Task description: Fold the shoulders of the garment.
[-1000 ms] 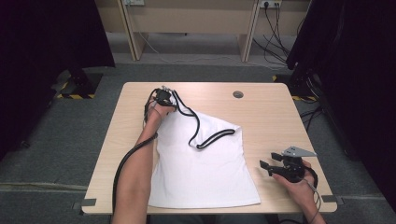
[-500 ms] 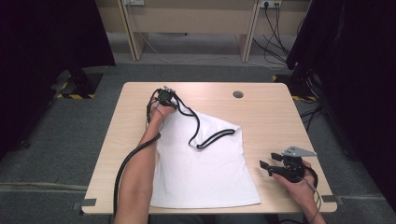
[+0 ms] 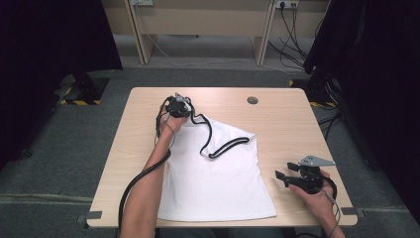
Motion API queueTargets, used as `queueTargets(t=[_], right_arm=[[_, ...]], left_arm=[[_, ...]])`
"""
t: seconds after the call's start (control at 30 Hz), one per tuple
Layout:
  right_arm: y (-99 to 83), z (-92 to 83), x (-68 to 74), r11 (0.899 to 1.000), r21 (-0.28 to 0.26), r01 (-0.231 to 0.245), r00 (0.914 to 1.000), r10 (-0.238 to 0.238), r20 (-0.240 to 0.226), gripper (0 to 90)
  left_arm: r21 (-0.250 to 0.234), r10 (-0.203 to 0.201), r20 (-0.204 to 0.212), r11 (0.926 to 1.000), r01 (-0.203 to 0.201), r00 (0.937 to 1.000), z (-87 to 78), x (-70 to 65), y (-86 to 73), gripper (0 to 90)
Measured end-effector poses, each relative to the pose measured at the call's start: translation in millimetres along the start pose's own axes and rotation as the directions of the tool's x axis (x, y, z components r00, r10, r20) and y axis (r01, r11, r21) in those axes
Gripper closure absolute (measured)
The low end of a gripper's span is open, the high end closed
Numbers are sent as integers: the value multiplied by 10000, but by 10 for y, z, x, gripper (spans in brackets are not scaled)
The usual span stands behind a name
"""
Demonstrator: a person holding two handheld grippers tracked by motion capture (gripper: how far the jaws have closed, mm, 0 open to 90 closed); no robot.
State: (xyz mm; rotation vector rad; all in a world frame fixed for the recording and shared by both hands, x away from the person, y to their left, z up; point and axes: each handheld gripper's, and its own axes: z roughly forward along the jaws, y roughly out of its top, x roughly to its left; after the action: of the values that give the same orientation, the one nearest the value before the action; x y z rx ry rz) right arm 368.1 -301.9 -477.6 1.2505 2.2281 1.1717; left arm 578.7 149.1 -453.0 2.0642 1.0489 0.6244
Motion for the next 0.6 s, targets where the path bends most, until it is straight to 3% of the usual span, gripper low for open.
queueTargets(t=[0.6], right_arm=[[2, 4, 0, 10000, 50, -12, 10000, 12, 5, 335]], left_arm=[[-285, 811, -165, 9963, -815, 9966, -261, -259, -101, 822]])
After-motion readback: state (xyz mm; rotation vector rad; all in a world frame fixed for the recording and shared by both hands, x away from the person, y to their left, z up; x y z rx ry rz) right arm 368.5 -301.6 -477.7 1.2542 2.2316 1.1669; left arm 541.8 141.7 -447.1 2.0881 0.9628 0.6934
